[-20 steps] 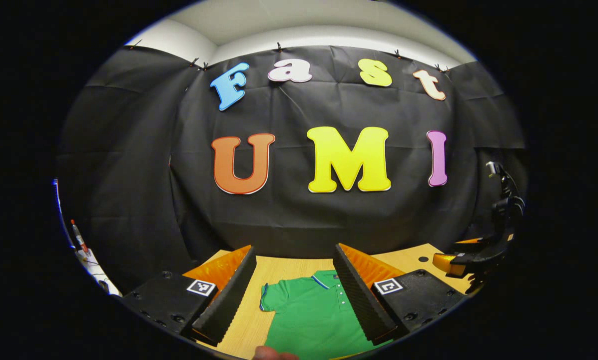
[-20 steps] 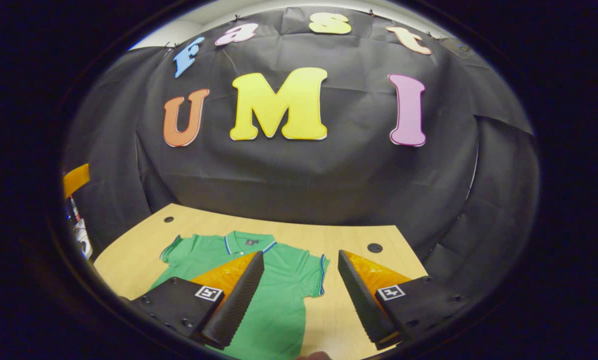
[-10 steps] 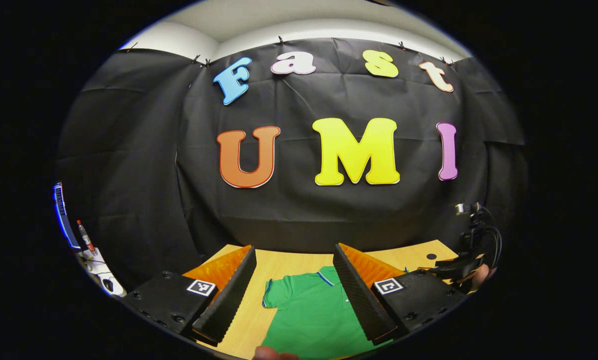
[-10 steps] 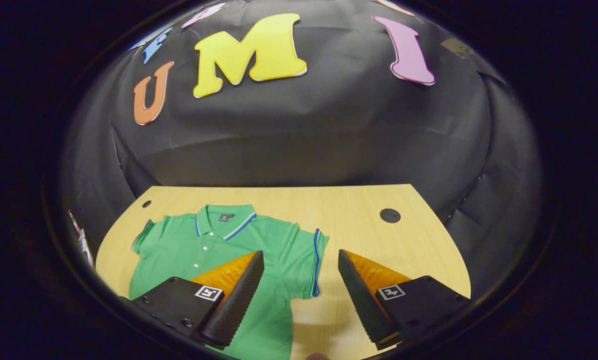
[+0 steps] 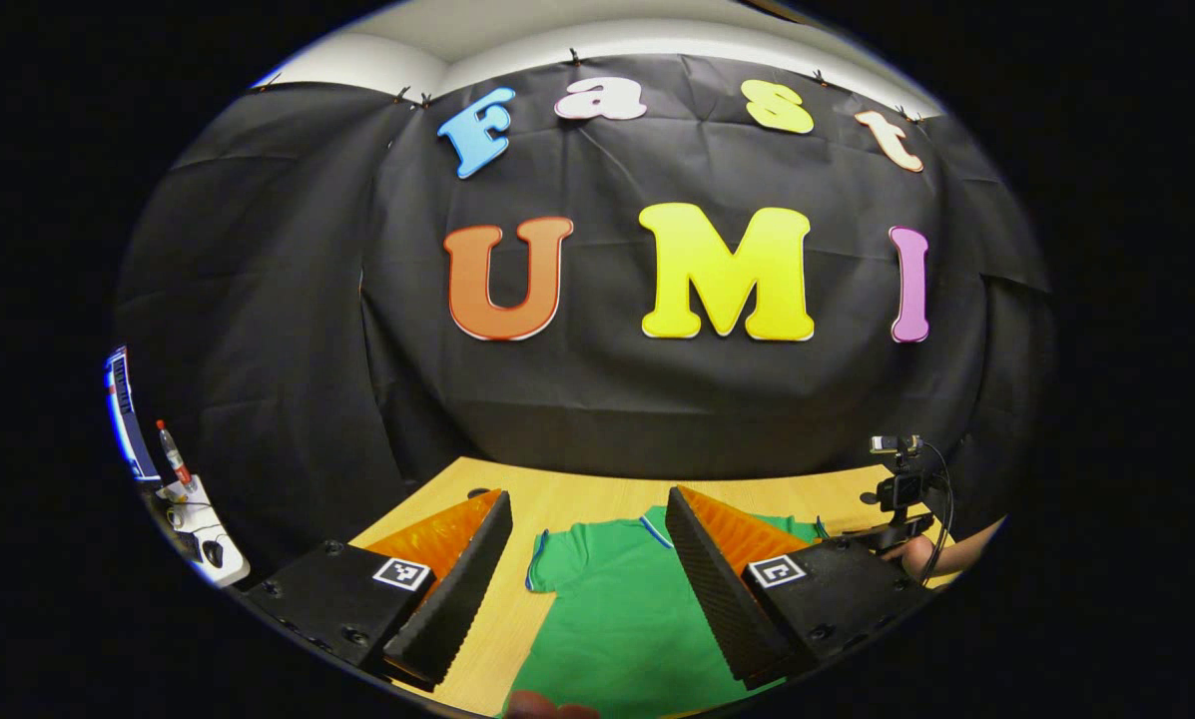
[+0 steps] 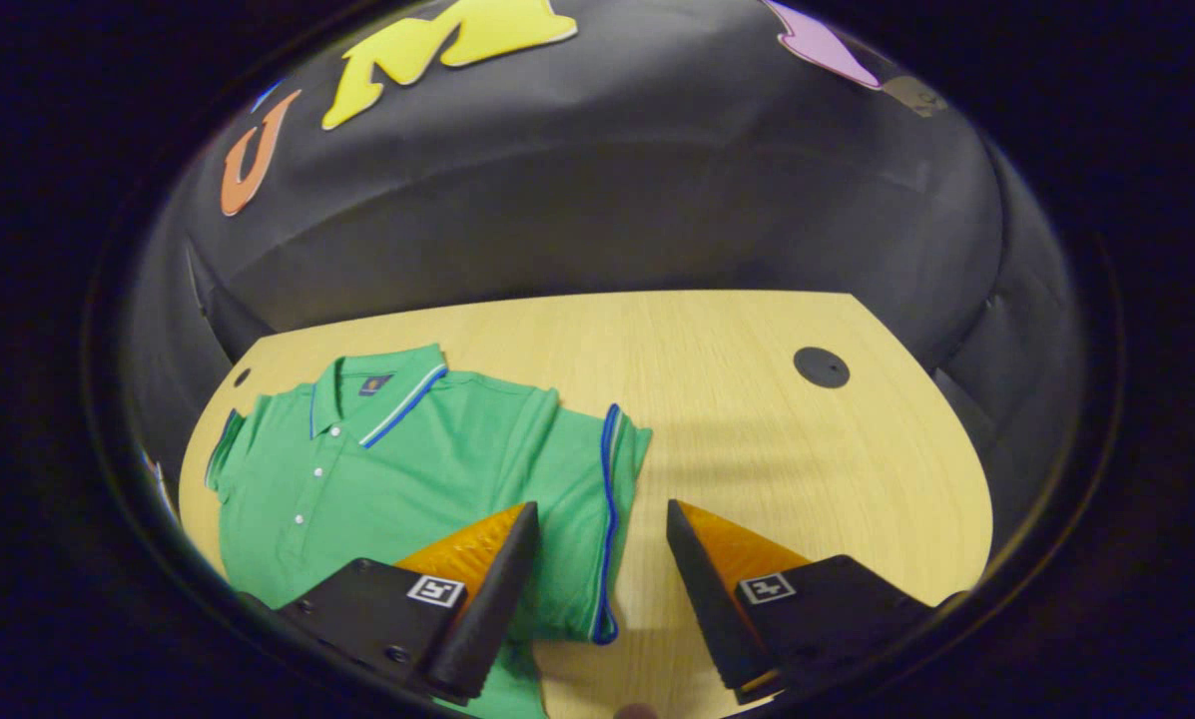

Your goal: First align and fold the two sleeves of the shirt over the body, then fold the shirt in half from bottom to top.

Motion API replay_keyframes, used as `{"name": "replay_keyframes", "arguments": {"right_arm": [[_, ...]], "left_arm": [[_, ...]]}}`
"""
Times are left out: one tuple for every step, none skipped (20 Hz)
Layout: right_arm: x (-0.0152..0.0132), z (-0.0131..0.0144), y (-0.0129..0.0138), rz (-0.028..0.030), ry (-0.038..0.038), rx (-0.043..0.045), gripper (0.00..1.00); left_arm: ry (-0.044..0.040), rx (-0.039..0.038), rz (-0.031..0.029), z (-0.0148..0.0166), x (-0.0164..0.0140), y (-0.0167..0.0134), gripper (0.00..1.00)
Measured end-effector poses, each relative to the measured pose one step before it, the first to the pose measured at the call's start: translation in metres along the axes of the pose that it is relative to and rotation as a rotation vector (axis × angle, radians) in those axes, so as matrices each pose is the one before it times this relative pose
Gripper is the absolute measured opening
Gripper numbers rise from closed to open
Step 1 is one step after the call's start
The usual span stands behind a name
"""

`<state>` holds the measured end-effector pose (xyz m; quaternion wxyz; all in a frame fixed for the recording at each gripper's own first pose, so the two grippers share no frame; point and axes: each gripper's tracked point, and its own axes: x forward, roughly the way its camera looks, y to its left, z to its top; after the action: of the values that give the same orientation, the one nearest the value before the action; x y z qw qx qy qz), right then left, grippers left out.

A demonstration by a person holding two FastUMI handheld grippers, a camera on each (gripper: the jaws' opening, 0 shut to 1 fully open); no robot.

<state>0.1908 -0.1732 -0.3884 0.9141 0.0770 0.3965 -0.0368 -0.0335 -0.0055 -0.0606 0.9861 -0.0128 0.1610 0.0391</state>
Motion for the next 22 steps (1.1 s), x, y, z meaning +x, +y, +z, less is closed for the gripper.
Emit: {"name": "replay_keyframes", "arguments": {"right_arm": [[0.00541,-0.00132,-0.00209,-0.00288,0.01478,0.00809,0.77],[0.00146,-0.00122,-0.00412,-0.01180,0.00633,-0.00461,0.63],[0.00480,0.00506,-0.00300,-0.01425,-0.01005,-0.01686,0.48],[-0.00003,-0.00458,0.00064,-0.00694,0.00923,-0.02351,0.34],[-0.00099,0.00227,0.00094,0.00691,-0.00861,-0.01583,0.19],[-0.00062,-0.00214,0.00516,0.02150,0.01297,-0.00085,0.09],[-0.00044,0.00131,0.00283,0.01833,0.00323,0.00082,0.09],[-0.00122,-0.00101,-0.00171,0.00252,0.00922,-0.00050,0.09],[-0.00213,0.00122,-0.00278,-0.00463,-0.00775,0.00955,0.09],[-0.00369,0.00669,-0.00077,-0.00313,-0.01818,0.02228,0.09],[-0.00597,0.00707,-0.00121,0.00051,-0.02110,0.02238,0.09],[-0.00808,0.00722,-0.00181,0.00311,-0.01823,0.01284,0.05],[-0.00565,0.00396,0.00350,0.00940,-0.00374,0.00175,0.09],[-0.00324,0.00392,0.00778,0.00860,-0.00811,0.00182,0.09],[-0.00266,0.00585,0.01087,0.01474,-0.01037,0.00221,0.09],[-0.00232,0.00377,0.01128,0.01385,-0.01003,-0.00125,0.05],[-0.00185,0.00582,0.01258,0.01241,-0.01359,-0.00292,0.09],[0.00142,0.00352,0.01381,0.01159,-0.01036,-0.00872,0.09],[0.00225,0.00137,0.01231,0.00983,-0.00221,-0.01553,0.08],[0.00304,-0.00163,0.01422,0.01400,0.00949,-0.00946,0.09],[0.00317,-0.00103,0.01563,0.01887,0.01071,-0.00442,0.09],[0.00467,-0.00136,0.01283,0.01160,0.00424,-0.01073,0.09]], "left_arm": [[0.01101,0.00194,-0.00170,-0.00121,-0.00137,-0.00076,0.99],[0.00637,0.00619,0.00034,-0.00118,0.00047,0.00092,0.99],[0.00208,0.00685,-0.00041,0.00004,0.00006,0.00033,0.99],[-0.00095,0.00586,-0.00149,-0.00069,0.00076,0.00018,1.00],[-0.00113,0.00679,-0.00269,0.00084,0.00034,-0.00059,1.00],[-0.00072,0.00711,-0.00297,-0.00013,-0.00013,0.00029,0.99],[-0.00479,0.00110,-0.00307,0.00043,-0.00022,0.00029,0.99],[-0.00383,-0.00441,-0.00050,0.00042,0.00154,-0.00057,1.00],[0.01145,-0.00510,0.00345,-0.00248,0.00129,-0.00010,0.99],[0.01579,-0.00369,0.00700,-0.00210,-0.00346,0.00072,0.99],[0.00556,-0.00182,0.00996,-0.00007,-0.00282,0.00204,0.99],[-0.00037,-0.00413,0.00645,-0.00085,-0.00059,0.00163,1.00],[-0.00291,-0.00796,-0.00030,-0.00003,0.00028,-0.00067,1.00],[0.00268,-0.01013,0.00098,-0.00118,0.00106,-0.00074,1.00],[0.01036,-0.01279,-0.00057,-0.00247,-0.00042,-0.00089,0.99],[0.01248,-0.01114,-0.00303,-0.00172,-0.00283,-0.00192,0.99],[0.00543,-0.00490,-0.00112,-0.00023,-0.00213,-0.00058,1.00],[-0.00374,0.00169,0.00535,0.00020,-0.00105,0.00258,1.00],[-0.00860,0.00424,0.00794,0.00191,-0.00057,0.00338,0.99],[-0.00226,0.00551,0.00577,-0.00019,0.00105,0.00233,0.99],[-0.00229,0.00625,0.00804,0.00011,-0.00079,0.00325,0.99],[-0.00227,0.00678,0.01180,0.00050,-0.00157,0.00490,0.99]]}}
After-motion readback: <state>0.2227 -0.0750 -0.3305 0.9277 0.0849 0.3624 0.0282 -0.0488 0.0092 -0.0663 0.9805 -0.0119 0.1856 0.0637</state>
